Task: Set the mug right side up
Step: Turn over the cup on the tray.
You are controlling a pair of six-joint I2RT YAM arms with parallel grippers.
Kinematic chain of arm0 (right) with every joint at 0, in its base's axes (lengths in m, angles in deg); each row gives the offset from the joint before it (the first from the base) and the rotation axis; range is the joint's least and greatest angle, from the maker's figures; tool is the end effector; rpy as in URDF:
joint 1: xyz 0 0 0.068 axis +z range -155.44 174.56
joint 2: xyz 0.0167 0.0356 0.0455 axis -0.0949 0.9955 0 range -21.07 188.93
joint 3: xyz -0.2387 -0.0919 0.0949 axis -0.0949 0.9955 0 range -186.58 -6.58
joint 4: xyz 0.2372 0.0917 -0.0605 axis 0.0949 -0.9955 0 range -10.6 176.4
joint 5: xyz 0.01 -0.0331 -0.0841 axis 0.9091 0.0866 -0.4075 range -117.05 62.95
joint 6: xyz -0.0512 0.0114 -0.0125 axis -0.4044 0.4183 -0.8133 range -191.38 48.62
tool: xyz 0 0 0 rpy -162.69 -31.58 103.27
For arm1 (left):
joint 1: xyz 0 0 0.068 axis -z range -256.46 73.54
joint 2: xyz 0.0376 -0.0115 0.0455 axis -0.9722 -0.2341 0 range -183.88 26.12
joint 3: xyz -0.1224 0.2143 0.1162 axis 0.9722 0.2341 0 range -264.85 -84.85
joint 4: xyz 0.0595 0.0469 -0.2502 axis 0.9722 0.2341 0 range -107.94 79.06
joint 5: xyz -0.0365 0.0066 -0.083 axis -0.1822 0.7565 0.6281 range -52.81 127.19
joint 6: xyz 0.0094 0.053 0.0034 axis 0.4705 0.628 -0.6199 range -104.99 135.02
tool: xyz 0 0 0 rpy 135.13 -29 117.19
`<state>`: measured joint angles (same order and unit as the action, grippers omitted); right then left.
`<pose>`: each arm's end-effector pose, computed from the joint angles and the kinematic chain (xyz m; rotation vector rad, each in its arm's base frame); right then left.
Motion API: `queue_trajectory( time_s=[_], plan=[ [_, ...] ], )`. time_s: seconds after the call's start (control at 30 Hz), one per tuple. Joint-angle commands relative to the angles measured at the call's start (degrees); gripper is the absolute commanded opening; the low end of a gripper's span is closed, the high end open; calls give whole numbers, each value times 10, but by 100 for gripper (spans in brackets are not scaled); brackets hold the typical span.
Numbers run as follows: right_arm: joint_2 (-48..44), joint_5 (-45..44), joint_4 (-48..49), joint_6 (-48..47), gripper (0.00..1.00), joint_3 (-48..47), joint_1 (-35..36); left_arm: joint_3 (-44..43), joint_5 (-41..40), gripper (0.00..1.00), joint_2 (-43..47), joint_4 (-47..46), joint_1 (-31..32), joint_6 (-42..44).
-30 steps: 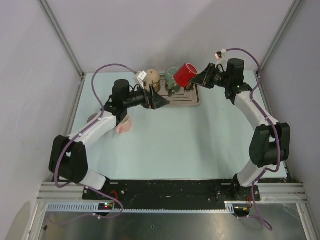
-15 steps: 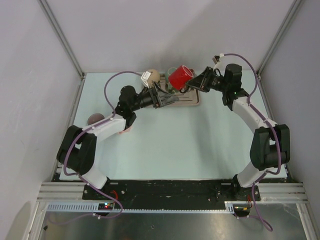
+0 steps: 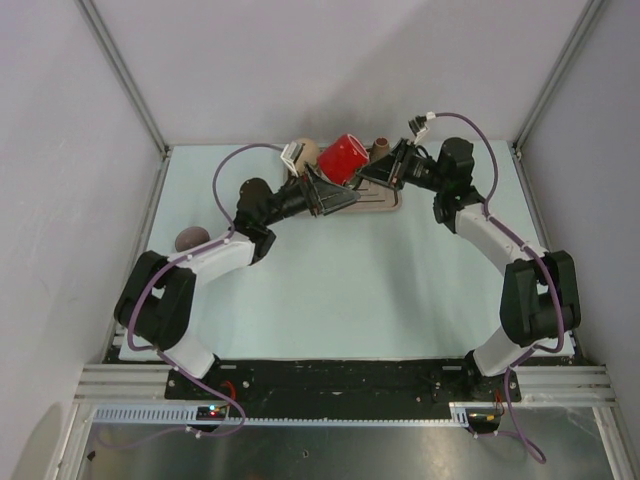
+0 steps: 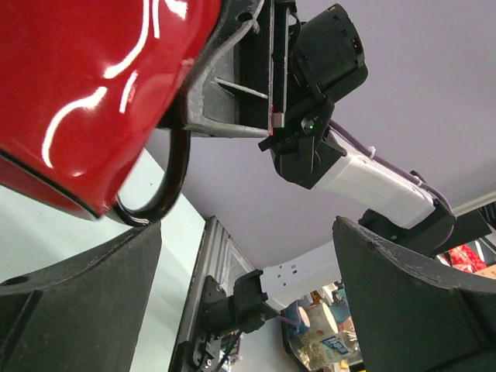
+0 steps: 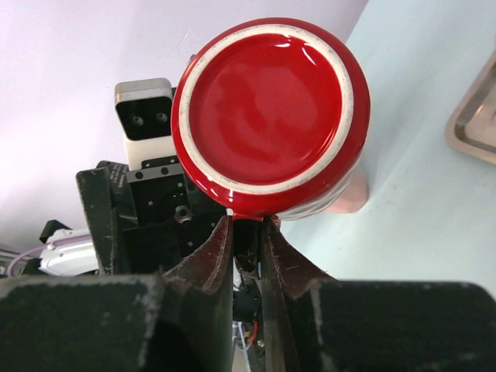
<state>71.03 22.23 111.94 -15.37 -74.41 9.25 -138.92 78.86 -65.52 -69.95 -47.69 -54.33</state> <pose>0.3558 0.1211 0.3335 -0.1410 1.8029 1.5813 0.3004 -0.1920 0.3006 0.1713 1.6682 -1.8424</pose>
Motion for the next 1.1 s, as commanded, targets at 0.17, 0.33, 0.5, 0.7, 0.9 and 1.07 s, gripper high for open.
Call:
queue_trajectory(
  time_s=[0.17, 0.33, 0.5, 0.7, 0.9, 1.07],
  plan=[
    [-49, 14, 174, 94, 0, 23, 3, 12, -14, 93, -1, -33, 5, -4],
    [-50, 17, 228, 124, 0, 39, 6, 12, -15, 92, 1, -38, 4, -6],
    [-47, 21, 277, 144, 0, 62, 16, 12, -15, 91, 1, -49, 1, -13],
    [-42, 24, 299, 144, 0, 75, 27, 15, -17, 84, 10, -60, -9, -22],
    [-30, 25, 304, 130, 0, 79, 29, 22, -20, 78, 25, -71, -20, -28],
    [-14, 29, 311, 122, 0, 87, 37, 23, -22, 73, 29, -85, -26, -35]
  ],
)
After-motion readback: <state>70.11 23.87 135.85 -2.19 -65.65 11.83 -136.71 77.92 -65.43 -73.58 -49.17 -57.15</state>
